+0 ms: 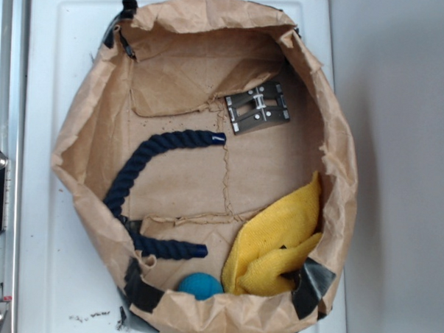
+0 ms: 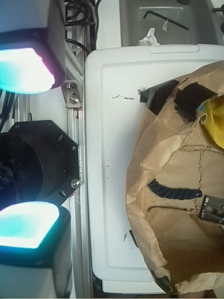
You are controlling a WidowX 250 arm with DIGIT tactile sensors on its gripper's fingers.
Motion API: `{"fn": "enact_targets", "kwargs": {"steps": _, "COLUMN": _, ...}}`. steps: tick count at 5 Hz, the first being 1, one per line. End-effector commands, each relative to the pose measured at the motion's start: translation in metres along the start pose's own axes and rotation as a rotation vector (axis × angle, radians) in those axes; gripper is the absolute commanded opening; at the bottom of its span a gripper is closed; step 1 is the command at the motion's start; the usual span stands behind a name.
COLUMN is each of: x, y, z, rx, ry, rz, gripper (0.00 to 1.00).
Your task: Grab the blue rope.
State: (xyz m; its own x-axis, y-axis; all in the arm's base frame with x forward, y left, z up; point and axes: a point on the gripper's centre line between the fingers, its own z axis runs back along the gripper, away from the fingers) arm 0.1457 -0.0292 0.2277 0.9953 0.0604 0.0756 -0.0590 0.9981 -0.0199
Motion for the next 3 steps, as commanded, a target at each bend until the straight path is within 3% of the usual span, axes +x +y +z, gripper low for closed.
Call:
{"fn": "enact_targets", "kwargs": {"steps": 1, "x": 0.058, "y": 0.021, "z": -0.007, "rx": -0.013, "ry": -0.039, "rz": -0.056, "gripper": 1.00}}
{"fn": "enact_targets", "kwargs": {"steps": 2, "x": 0.098, "y": 0.032, "z": -0.010, "rx": -0.023, "ry": -0.047, "rz": -0.087, "gripper": 1.00}}
{"fn": "enact_targets", "kwargs": {"steps": 3, "x": 0.128, "y": 0.030, "z": -0.012, "rx": -0.082, "ry": -0.088, "rz": -0.176, "gripper": 1.00}}
